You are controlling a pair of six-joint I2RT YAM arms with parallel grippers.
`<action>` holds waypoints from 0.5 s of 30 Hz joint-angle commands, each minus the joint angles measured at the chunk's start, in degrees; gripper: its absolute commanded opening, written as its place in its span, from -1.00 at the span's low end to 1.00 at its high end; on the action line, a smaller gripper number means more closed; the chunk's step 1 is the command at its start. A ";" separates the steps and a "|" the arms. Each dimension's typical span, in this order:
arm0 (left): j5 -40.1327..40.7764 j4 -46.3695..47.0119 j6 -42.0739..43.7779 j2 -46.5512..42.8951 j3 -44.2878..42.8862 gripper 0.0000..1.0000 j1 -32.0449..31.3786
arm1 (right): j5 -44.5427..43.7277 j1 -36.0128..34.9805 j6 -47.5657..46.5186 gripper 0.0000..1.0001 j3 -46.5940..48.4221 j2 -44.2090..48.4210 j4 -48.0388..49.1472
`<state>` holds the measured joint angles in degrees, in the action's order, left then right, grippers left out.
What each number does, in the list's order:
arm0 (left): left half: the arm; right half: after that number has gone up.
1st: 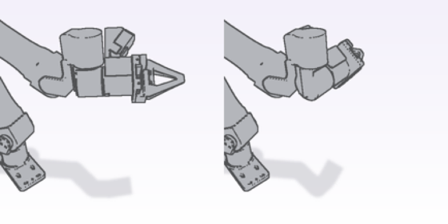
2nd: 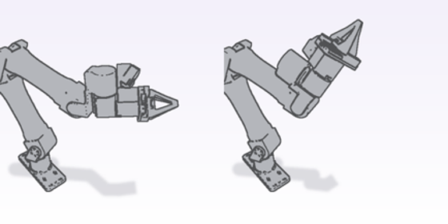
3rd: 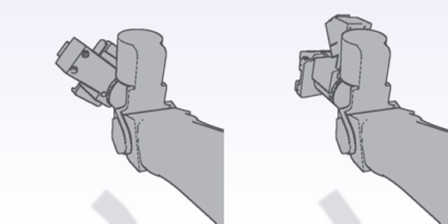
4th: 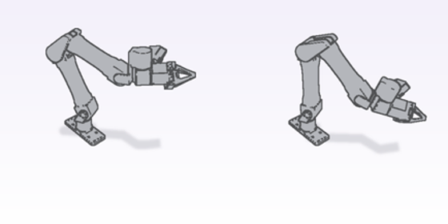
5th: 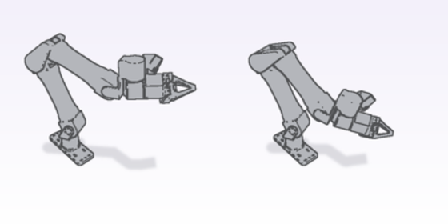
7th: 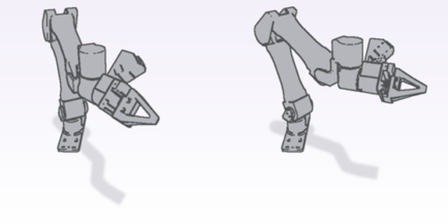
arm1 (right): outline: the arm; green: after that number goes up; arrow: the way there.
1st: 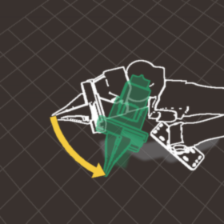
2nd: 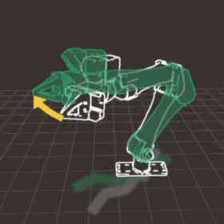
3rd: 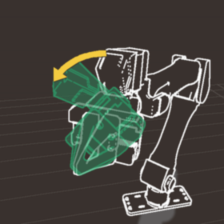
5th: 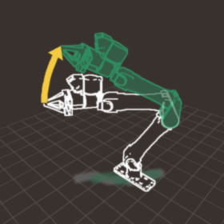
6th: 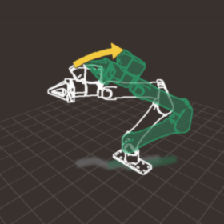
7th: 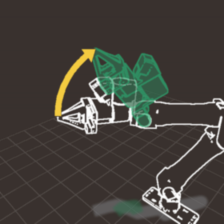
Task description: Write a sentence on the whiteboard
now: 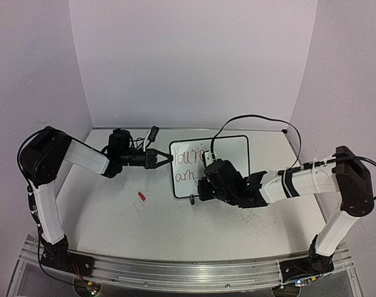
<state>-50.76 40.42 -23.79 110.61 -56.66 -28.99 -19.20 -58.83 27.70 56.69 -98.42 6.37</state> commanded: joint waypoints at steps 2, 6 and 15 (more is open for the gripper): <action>-1.23 -1.45 1.08 -1.97 -1.61 -1.00 -1.68 | -0.32 0.36 -1.43 -1.00 0.71 2.58 -0.37; -1.00 -1.48 1.36 -2.15 -1.36 -1.00 -1.68 | 0.37 0.32 -1.78 -1.00 -1.57 6.16 2.38; -0.54 -1.66 1.77 -2.15 -1.41 -1.00 -1.77 | -0.20 0.30 -1.71 -1.00 -4.74 7.96 4.00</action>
<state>-50.76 40.45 -23.52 110.61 -56.66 -29.10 -18.58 -58.78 26.41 52.75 -91.70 8.62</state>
